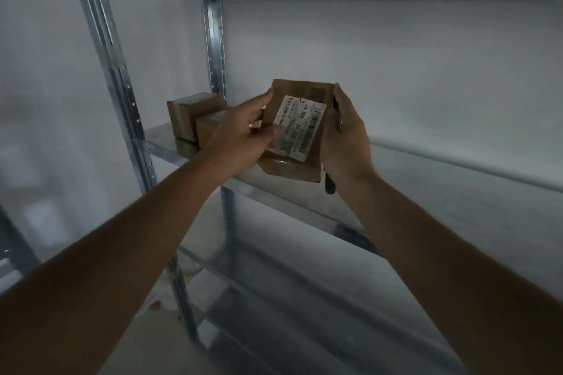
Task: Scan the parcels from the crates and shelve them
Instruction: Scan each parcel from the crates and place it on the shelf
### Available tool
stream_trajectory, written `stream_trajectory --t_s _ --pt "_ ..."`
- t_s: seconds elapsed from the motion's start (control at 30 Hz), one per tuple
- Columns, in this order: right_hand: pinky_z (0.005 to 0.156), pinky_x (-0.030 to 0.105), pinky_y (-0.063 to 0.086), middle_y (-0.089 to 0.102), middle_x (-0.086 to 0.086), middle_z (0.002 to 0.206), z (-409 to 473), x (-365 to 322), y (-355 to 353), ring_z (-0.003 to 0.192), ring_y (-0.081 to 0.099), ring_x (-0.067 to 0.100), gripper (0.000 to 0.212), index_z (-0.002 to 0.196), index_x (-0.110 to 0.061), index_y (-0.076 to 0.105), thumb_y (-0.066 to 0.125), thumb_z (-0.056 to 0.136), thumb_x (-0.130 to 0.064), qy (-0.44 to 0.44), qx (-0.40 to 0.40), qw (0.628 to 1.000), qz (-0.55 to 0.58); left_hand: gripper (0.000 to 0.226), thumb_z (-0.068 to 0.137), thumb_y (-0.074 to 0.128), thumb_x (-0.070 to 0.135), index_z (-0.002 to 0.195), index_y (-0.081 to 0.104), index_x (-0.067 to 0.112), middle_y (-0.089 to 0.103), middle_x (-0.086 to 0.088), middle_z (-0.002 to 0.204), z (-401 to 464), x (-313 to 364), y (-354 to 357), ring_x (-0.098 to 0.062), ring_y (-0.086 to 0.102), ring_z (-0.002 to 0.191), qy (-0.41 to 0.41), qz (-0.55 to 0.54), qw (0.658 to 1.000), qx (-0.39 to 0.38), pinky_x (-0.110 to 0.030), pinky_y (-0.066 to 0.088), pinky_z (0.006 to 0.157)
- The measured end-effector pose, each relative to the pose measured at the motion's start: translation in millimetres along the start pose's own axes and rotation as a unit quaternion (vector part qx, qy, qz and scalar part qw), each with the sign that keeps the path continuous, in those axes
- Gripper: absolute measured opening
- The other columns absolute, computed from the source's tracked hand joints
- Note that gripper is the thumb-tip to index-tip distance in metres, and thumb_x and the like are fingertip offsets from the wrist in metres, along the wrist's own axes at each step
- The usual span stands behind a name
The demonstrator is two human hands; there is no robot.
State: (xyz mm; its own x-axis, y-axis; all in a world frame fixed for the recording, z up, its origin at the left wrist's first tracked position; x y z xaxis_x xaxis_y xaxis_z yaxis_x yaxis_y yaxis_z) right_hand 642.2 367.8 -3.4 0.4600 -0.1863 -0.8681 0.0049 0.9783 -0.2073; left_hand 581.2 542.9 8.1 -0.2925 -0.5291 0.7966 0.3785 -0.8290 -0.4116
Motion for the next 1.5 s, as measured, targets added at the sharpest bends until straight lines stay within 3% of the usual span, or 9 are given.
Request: stream_trajectory --t_s 0.17,0.27,0.43,0.6,0.8,0.97,1.13,1.27,1.5 --pt "0.095 0.042 0.064 0.07 -0.01 0.129 26.6 8.5 38.9 0.113 0.071 0.011 0.046 0.157 -0.038 0.046 0.034 0.113 -0.033 0.037 -0.005 0.999 -0.014 0.07 0.101 0.068 0.008 0.162 0.038 0.026 0.063 0.004 0.146 39.5 -30.7 -22.5 -0.002 0.059 0.126 -0.005 0.008 0.999 -0.044 -0.019 0.056 0.098" --pt "0.086 0.036 0.063 0.075 -0.013 0.113 38.9 8.2 59.7 0.102 0.073 0.009 0.037 0.139 -0.039 0.061 0.036 0.113 -0.028 0.061 0.008 0.998 -0.028 0.067 0.102 0.067 0.01 0.161 0.04 0.026 0.064 0.003 0.144 66.9 -50.5 -34.0 -0.009 0.061 0.129 -0.001 0.003 0.997 -0.081 -0.011 0.056 0.085" --pt "0.055 0.008 0.049 0.073 -0.012 0.098 57.9 1.7 84.9 0.08 0.07 -0.002 0.032 0.118 -0.032 0.066 0.039 0.114 -0.015 0.136 0.033 0.989 -0.037 0.064 0.101 0.066 0.022 0.16 0.041 0.031 0.064 0.005 0.141 113.4 -80.7 -50.0 -0.015 0.067 0.12 0.003 0.047 0.983 -0.177 -0.032 0.061 0.095" --pt "0.062 0.022 0.053 0.075 -0.006 0.1 63.6 1.1 111.1 0.086 0.072 0.009 0.031 0.105 -0.036 0.065 0.044 0.114 -0.014 0.227 0.051 0.972 -0.01 0.039 0.102 0.064 0.014 0.14 0.06 0.021 0.07 0.005 0.119 140.9 -91.4 -61.9 -0.012 0.068 0.107 0.019 0.064 0.967 -0.245 -0.034 0.062 0.092" --pt "0.071 0.028 0.055 0.077 0.0 0.102 70.4 3.1 134.9 0.091 0.073 0.021 0.035 0.113 -0.031 0.071 0.045 0.109 -0.007 0.273 0.08 0.958 -0.029 0.024 0.101 0.064 0.019 0.126 0.065 0.018 0.07 0.0 0.114 158.5 -109.0 -63.9 -0.015 0.066 0.103 0.02 0.091 0.949 -0.302 -0.037 0.06 0.086" --pt "0.062 0.026 0.049 0.072 -0.005 0.093 78.2 5.4 139.6 0.082 0.068 0.014 0.028 0.106 -0.031 0.069 0.049 0.11 -0.011 0.297 0.069 0.95 -0.059 0.024 0.103 0.058 0.017 0.126 0.061 0.016 0.065 -0.005 0.117 174.5 -121.0 -55.0 -0.02 0.062 0.105 0.004 0.121 0.936 -0.33 -0.036 0.057 0.088" --pt "0.08 0.034 0.058 0.074 0.003 0.101 87.4 11.7 141.4 0.088 0.069 0.02 0.03 0.105 -0.026 0.071 0.047 0.11 -0.009 0.317 0.072 0.944 -0.058 0.021 0.104 0.051 0.012 0.123 0.059 0.01 0.061 -0.014 0.12 182.0 -125.5 -44.5 -0.024 0.059 0.102 -0.004 0.171 0.921 -0.349 -0.032 0.043 0.073" --pt "0.064 0.034 0.055 0.07 0.005 0.099 90.1 15.7 140.6 0.085 0.066 0.025 0.032 0.095 -0.029 0.067 0.046 0.111 -0.011 0.347 0.07 0.933 -0.065 0.02 0.101 0.05 0.007 0.119 0.06 0.007 0.061 -0.02 0.122 188.4 -127.2 -36.1 -0.026 0.056 0.097 -0.01 0.19 0.915 -0.356 -0.037 0.042 0.076" --pt "0.061 0.051 0.061 0.061 0.021 0.127 96.4 25.6 134.8 0.099 0.067 0.044 0.026 0.125 -0.022 0.065 0.049 0.108 -0.011 0.383 0.05 0.917 -0.101 0.018 0.102 0.05 0.01 0.114 0.062 0.008 0.063 -0.017 0.114 194.4 -126.6 -29.0 -0.032 0.062 0.102 -0.006 0.231 0.9 -0.368 -0.036 0.045 0.075"
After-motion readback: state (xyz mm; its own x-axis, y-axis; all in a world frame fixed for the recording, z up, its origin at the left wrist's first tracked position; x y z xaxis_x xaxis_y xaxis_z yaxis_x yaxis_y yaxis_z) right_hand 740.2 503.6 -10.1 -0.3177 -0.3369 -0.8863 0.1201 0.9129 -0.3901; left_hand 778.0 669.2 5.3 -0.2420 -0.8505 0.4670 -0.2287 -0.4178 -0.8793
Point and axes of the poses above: each hand's wrist, its own z-axis towards the middle knuckle, its own y-axis out of the palm, x = y × z, the point moved 2 cm from there along z, towards the middle knuckle
